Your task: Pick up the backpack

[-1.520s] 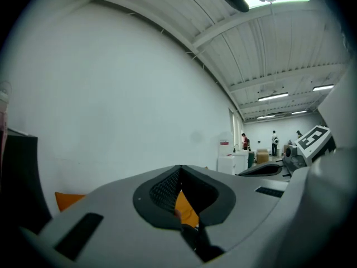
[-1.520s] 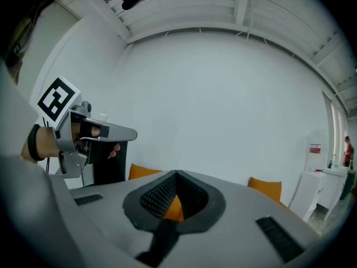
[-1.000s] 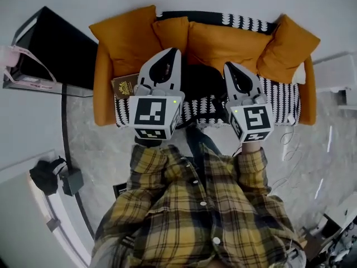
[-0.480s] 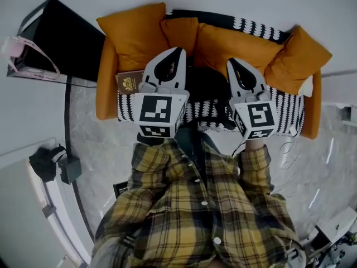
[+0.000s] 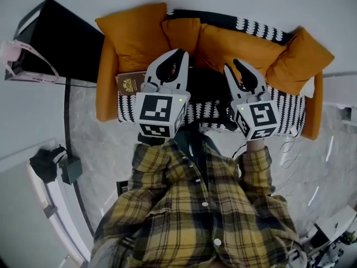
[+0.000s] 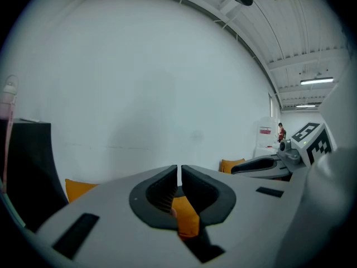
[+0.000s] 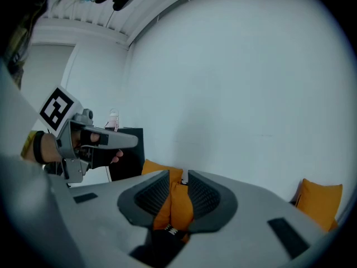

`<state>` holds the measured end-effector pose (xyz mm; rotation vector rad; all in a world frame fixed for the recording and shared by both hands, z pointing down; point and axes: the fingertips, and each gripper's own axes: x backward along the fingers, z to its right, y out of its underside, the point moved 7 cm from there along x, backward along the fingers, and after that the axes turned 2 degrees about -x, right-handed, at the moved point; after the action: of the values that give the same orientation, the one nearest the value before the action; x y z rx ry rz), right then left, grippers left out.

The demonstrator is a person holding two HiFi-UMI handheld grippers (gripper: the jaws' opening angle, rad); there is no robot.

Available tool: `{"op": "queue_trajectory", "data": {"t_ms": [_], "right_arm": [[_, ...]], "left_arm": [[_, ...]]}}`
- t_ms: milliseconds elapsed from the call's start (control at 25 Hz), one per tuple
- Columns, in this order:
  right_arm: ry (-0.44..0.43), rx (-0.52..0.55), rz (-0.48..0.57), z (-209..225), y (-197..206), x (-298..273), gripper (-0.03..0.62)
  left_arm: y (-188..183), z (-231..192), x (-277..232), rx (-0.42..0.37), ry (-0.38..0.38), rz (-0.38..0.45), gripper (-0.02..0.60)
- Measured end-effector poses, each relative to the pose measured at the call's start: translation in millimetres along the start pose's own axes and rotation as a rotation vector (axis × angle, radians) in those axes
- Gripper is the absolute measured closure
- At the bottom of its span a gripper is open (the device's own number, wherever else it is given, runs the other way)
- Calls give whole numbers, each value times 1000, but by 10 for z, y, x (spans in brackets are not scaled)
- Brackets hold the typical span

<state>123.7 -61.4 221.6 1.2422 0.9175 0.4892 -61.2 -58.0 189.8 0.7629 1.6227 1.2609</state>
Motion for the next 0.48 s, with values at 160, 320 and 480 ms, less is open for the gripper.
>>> {"op": "queue_trajectory", "data": {"t_ms": [160, 320, 480], "right_arm": [[-12, -5, -26, -34, 62, -89, 488], [-17, -22, -40, -34, 134, -151, 464], [-11, -33, -66, -7, 259, -187, 441]], "left_arm": [[51, -67, -44, 8, 21, -19, 519], [175, -94, -95, -11, 48, -61, 461], [367, -151, -130, -2, 55, -104, 423]]}}
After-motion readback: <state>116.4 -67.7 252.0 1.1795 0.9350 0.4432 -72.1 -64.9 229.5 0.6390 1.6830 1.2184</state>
